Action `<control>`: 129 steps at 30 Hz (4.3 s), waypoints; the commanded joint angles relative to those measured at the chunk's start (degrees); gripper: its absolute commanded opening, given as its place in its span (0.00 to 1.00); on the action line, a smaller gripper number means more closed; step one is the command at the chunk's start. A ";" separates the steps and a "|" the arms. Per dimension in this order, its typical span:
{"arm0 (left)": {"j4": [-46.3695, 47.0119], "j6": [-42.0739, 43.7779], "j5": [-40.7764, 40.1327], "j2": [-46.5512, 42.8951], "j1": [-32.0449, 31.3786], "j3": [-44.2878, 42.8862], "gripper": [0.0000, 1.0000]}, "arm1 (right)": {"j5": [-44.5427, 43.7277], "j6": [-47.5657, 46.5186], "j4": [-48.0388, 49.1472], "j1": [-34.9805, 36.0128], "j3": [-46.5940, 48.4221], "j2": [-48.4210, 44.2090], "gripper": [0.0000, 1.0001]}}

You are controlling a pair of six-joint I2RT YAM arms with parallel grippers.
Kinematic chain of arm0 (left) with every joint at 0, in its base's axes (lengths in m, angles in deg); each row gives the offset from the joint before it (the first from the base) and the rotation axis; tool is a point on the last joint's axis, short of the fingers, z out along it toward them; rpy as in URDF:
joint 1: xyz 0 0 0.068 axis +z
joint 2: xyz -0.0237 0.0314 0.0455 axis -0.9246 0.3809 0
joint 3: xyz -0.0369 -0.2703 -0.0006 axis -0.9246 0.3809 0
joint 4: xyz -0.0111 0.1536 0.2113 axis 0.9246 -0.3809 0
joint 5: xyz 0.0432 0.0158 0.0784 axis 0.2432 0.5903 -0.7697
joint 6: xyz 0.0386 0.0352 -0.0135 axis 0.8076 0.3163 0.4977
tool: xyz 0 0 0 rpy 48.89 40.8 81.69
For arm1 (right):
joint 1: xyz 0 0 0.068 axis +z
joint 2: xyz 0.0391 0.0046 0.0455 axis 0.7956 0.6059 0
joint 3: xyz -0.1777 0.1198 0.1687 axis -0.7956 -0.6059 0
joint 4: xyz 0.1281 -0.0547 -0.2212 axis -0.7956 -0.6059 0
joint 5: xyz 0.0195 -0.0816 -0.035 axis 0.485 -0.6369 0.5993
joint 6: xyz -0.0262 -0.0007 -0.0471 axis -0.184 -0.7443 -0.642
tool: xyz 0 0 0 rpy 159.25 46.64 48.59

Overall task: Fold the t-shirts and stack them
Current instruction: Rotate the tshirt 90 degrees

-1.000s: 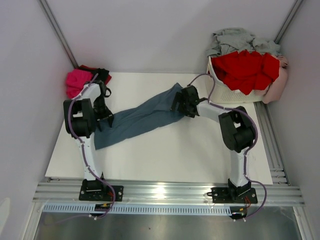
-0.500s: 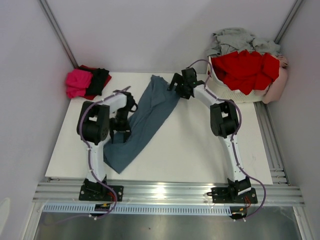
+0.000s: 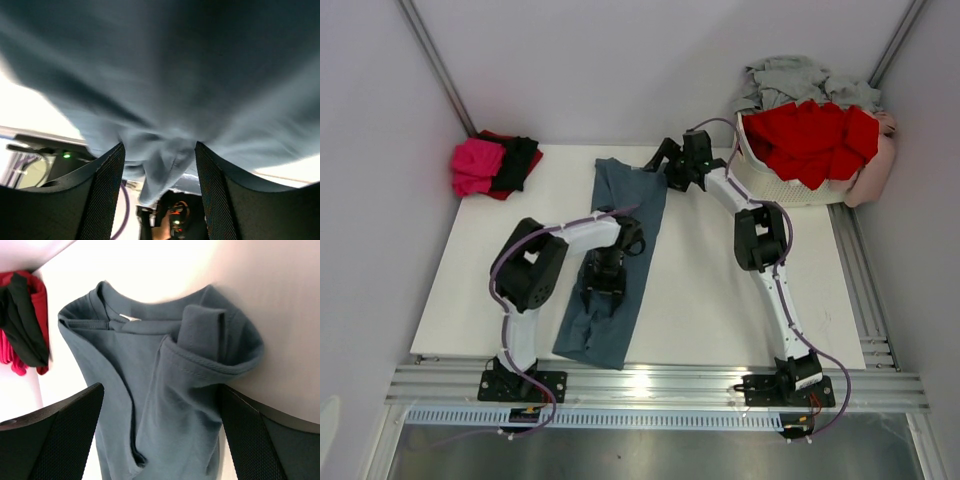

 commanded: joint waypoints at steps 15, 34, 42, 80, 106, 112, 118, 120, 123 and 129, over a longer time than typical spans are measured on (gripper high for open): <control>-3.76 -1.32 -4.45 -16.23 -2.57 -13.66 0.68 | -29.94 -20.25 0.77 4.93 -17.89 -22.67 0.99; -2.18 -0.26 -12.89 7.05 14.68 -33.87 0.67 | -26.18 -15.87 1.39 13.80 -54.98 -52.12 0.99; 1.51 -1.49 -10.87 7.32 18.37 -25.98 0.66 | -18.54 -10.95 4.82 16.53 -64.92 -54.69 0.99; 12.85 1.23 12.34 -7.43 16.71 8.47 0.60 | -9.99 -4.61 12.04 21.19 -68.46 -42.64 0.00; 14.08 -1.93 11.72 -13.51 15.03 13.32 0.60 | -8.77 -9.53 -2.48 16.18 -62.64 -42.64 0.34; 11.28 -1.58 7.69 -11.93 15.21 4.72 0.60 | -8.68 -11.38 -3.09 17.06 -62.47 -46.15 0.69; 10.48 -1.76 8.20 -7.02 15.56 -13.17 0.62 | -9.04 -12.79 -6.08 18.29 -62.82 -52.74 0.70; 8.91 -1.58 8.30 -1.42 15.91 -17.34 0.61 | -8.86 -12.70 -6.69 18.64 -63.17 -54.58 0.70; 4.77 -1.93 7.77 6.41 16.44 -26.49 0.61 | -7.81 -12.61 -4.42 18.99 -65.36 -57.57 0.66; 0.99 -1.67 10.31 15.84 17.67 -33.44 0.60 | -6.68 -14.37 0.16 17.94 -65.47 -58.29 0.63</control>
